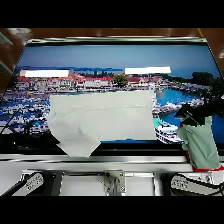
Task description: Fold the shirts.
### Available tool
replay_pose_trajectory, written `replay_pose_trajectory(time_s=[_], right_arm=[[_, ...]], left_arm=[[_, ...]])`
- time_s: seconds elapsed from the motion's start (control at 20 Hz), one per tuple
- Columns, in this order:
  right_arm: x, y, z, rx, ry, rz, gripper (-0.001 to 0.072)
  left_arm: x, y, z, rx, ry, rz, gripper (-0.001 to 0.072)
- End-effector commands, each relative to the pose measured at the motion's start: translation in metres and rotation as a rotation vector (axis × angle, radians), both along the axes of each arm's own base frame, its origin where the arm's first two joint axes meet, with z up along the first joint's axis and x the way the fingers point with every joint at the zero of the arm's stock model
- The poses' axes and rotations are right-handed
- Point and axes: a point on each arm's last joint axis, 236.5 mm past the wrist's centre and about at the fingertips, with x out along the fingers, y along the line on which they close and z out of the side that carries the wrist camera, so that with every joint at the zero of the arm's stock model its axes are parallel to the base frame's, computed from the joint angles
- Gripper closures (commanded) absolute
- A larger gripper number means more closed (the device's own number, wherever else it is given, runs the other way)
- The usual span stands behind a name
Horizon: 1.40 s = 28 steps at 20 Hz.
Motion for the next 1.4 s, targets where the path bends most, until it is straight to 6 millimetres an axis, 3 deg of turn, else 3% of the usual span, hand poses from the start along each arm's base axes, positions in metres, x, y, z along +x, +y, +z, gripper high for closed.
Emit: replay_pose_trajectory(time_s=[0.0, 0.2, 0.25, 0.3, 0.45, 0.5, 0.55, 0.7, 0.8, 1.25, 1.3, 1.35], right_arm=[[0.007, -0.002, -0.002, -0.003, -0.035, -0.024, 0.0121], [0.010, -0.003, -0.002, -0.010, -0.043, -0.030, 0.0121], [0.010, -0.003, -0.002, -0.010, -0.043, -0.032, 0.0120], [0.010, -0.003, -0.002, -0.010, -0.042, -0.035, 0.0120], [0.006, -0.001, -0.007, -0.009, -0.023, -0.041, 0.0120], [0.000, 0.004, -0.013, -0.006, -0.001, -0.027, 0.0115], [-0.010, 0.014, -0.024, 0.002, 0.029, -0.001, 0.0030], [-0.039, 0.047, -0.053, 0.040, 0.095, 0.078, 0.0030], [-0.049, 0.058, -0.067, 0.045, 0.116, 0.077, 0.0030], [-0.055, 0.128, -0.099, 0.123, 0.159, 0.125, 0.0035], [-0.055, 0.136, -0.101, 0.135, 0.163, 0.135, 0.0062], [-0.055, 0.139, -0.102, 0.129, 0.154, 0.152, 0.0245]], left_arm=[[-0.003, -0.011, -0.013, -0.003, -0.009, 0.027, 0.0055], [0.004, -0.024, -0.022, 0.000, -0.042, 0.047, 0.0058], [0.005, -0.026, -0.025, 0.003, -0.048, 0.055, 0.0118], [0.007, -0.026, -0.027, 0.012, -0.050, 0.072, 0.0263], [0.015, -0.024, -0.027, 0.019, -0.067, 0.104, 0.0549], [0.015, -0.024, -0.026, 0.016, -0.068, 0.098, 0.0603], [0.015, -0.026, -0.023, 0.008, -0.080, 0.068, 0.0665], [0.020, -0.029, -0.008, -0.017, -0.130, -0.028, 0.0666], [0.029, -0.026, 0.001, -0.010, -0.159, -0.037, 0.0666], [0.048, -0.020, 0.021, -0.002, -0.214, -0.064, 0.0666], [0.049, -0.016, 0.021, 0.014, -0.218, -0.071, 0.0666], [0.051, -0.011, 0.022, 0.035, -0.223, -0.081, 0.0666]])
